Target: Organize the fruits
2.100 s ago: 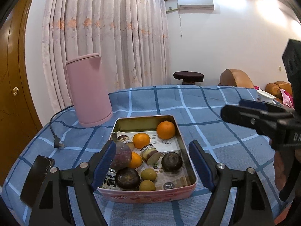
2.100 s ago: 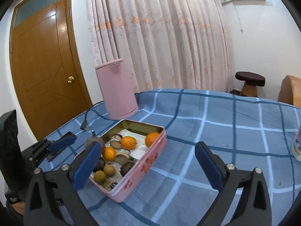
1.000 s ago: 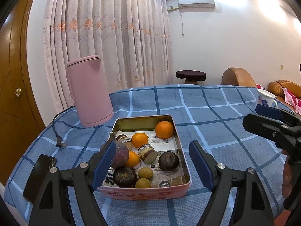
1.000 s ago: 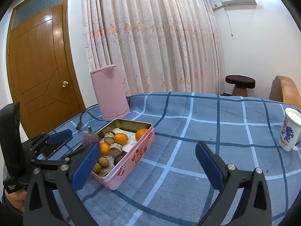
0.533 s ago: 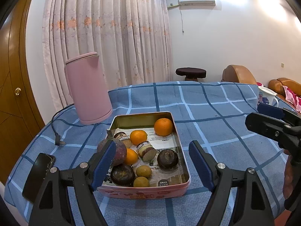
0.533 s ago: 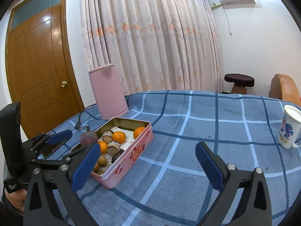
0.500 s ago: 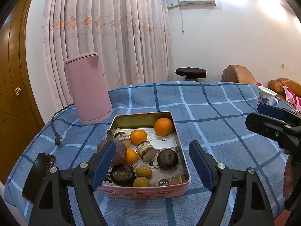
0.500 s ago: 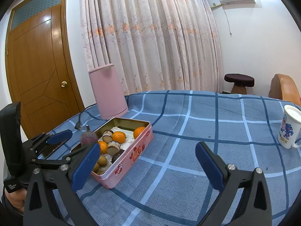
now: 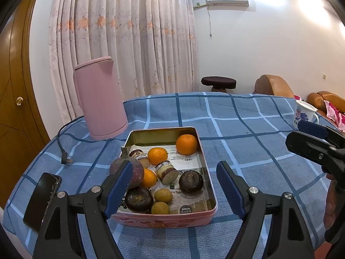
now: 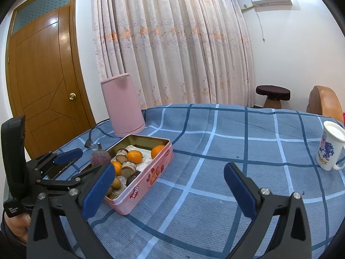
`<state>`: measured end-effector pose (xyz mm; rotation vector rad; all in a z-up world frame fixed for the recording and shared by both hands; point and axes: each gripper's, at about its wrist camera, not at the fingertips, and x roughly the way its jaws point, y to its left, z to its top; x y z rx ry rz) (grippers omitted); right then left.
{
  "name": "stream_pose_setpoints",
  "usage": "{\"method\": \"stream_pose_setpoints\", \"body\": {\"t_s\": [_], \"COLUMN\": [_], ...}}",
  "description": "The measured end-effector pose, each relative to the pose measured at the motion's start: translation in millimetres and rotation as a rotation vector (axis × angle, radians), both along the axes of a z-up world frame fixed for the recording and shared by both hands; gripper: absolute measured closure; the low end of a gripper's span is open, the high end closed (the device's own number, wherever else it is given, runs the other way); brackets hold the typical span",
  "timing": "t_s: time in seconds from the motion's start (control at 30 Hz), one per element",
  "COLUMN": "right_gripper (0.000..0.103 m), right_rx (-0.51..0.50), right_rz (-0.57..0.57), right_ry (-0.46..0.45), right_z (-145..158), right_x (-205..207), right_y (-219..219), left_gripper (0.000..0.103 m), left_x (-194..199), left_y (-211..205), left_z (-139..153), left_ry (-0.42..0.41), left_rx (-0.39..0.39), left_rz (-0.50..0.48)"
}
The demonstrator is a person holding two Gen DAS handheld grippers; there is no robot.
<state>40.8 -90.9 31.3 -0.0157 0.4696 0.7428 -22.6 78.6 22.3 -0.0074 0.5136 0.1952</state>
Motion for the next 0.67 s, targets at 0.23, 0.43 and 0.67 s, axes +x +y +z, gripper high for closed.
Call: {"method": "stream_pose_setpoints", "body": {"t_s": [0.23,0.43,0.67], "right_gripper": [0.000,0.000,0.000], "right_rx": [-0.003,-0.009,-0.040], "right_rz": [-0.005,-0.002,-0.017], "right_ry": [-0.004,0.000,-0.005], "right_z": [-1.5,-4.3,-7.4], "right_x": [0.2,-1.3,-2.6], "right_y": [-3.8,-5.0,-7.5], "left_gripper": [0.022,0.021,0.021], "left_x": [2.5,3.2,2.7], "left_y": [-1.6,-0.7,-1.8], "left_z": [-3.3,-5.2,-6.6], "left_ry": [0.014,0.018,0.013], "left_rx": [-0.005,-0.005,0.001], "left_rz": [-0.002,0.002,0.005]}}
